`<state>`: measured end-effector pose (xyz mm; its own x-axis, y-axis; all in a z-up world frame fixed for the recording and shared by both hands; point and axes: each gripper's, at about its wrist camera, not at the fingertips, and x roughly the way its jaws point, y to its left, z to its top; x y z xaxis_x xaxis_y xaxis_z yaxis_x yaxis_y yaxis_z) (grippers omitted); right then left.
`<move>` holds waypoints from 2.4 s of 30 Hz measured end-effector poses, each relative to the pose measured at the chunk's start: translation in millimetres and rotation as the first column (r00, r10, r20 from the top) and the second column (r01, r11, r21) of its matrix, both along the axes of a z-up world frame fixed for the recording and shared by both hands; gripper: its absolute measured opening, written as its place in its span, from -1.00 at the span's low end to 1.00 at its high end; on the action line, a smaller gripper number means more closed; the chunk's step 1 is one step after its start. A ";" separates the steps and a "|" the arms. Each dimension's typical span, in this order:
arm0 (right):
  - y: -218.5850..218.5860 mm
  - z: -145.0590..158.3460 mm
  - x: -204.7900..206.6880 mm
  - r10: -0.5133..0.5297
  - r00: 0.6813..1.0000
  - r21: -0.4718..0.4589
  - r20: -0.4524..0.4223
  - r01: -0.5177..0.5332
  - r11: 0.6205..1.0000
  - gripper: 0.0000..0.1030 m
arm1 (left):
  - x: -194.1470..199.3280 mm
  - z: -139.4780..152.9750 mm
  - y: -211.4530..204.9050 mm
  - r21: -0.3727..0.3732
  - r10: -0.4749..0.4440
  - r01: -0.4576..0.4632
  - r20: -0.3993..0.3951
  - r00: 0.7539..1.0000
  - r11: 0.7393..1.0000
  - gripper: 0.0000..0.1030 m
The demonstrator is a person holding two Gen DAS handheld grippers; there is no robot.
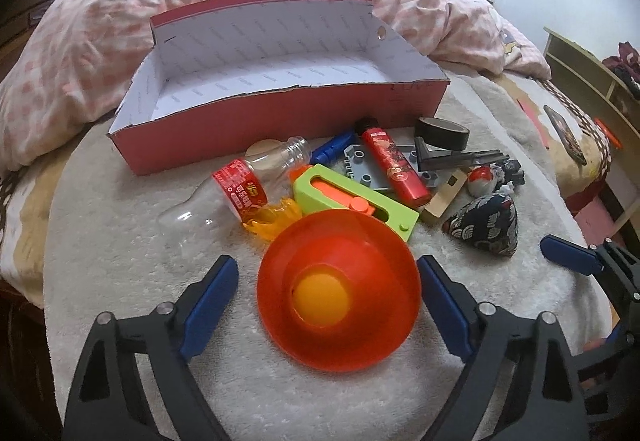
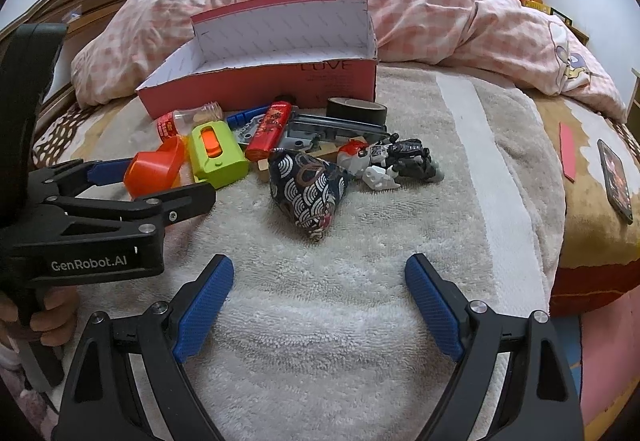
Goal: Organize objects
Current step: 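Grasp the orange funnel cup with the left tool while the right tool grasps the patterned pouch, then carry the orange cup and patterned pouch over the open box with both tools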
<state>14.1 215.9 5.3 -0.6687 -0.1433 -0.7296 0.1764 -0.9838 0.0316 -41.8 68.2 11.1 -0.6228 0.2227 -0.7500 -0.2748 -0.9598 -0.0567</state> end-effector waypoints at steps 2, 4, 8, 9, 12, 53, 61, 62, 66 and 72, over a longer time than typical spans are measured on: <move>0.0 -0.6 0.0 -0.002 1.000 0.002 -0.004 0.002 1.000 0.75 | -1.2 0.0 0.8 -0.001 -0.003 0.003 0.002 1.000 1.000 0.67; -0.8 -1.1 0.0 -0.004 1.000 0.007 -0.007 0.004 1.000 0.75 | -1.2 0.2 1.6 0.000 -0.007 0.007 0.001 1.000 1.000 0.55; -1.8 -1.7 0.4 -0.006 1.000 0.012 -0.011 0.006 1.000 0.75 | 1.9 3.0 2.1 0.000 -0.017 0.017 -0.017 1.000 1.000 0.34; -1.8 -1.4 0.2 -0.005 1.000 0.011 -0.010 0.005 1.000 0.75 | 3.0 4.0 1.8 -0.001 -0.015 0.015 -0.023 1.000 1.000 0.34; -2.1 -1.5 0.4 -0.005 1.000 0.012 -0.011 0.005 1.000 0.75 | 6.8 7.3 0.1 -0.003 -0.008 0.008 -0.042 0.999 1.000 0.34; -15.1 6.9 -33.8 0.008 1.000 -0.015 -0.013 -0.008 1.000 0.29 | 39.4 13.7 -32.2 0.030 -0.004 0.005 -0.024 1.000 1.000 0.34; -2.7 6.0 -32.1 -0.015 1.000 -0.090 -0.020 0.013 0.996 -0.25 | 42.8 15.8 -31.1 0.024 -0.020 0.021 -0.036 0.999 0.999 0.34; -2.9 6.3 -31.0 -0.015 1.000 -0.091 -0.022 0.013 0.996 -0.26 | 42.9 16.0 -31.5 0.026 -0.019 0.020 -0.037 0.999 0.999 0.34; -5.4 10.3 -24.9 -0.007 0.999 -0.106 -0.032 0.003 0.994 -0.26 | 42.7 17.9 -34.0 0.035 -0.007 0.008 -0.037 0.999 0.999 0.34; -8.8 18.9 -12.9 0.010 0.998 -0.136 -0.054 -0.018 0.991 -0.26 | 45.1 21.2 -38.4 0.040 0.019 -0.018 -0.039 0.999 0.999 0.34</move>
<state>1.2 207.1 24.2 -0.7031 -0.2484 -0.6663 0.1951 -0.9684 0.1552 3.3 29.9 32.3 -0.6559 0.2400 -0.7157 -0.2600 -0.9619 -0.0843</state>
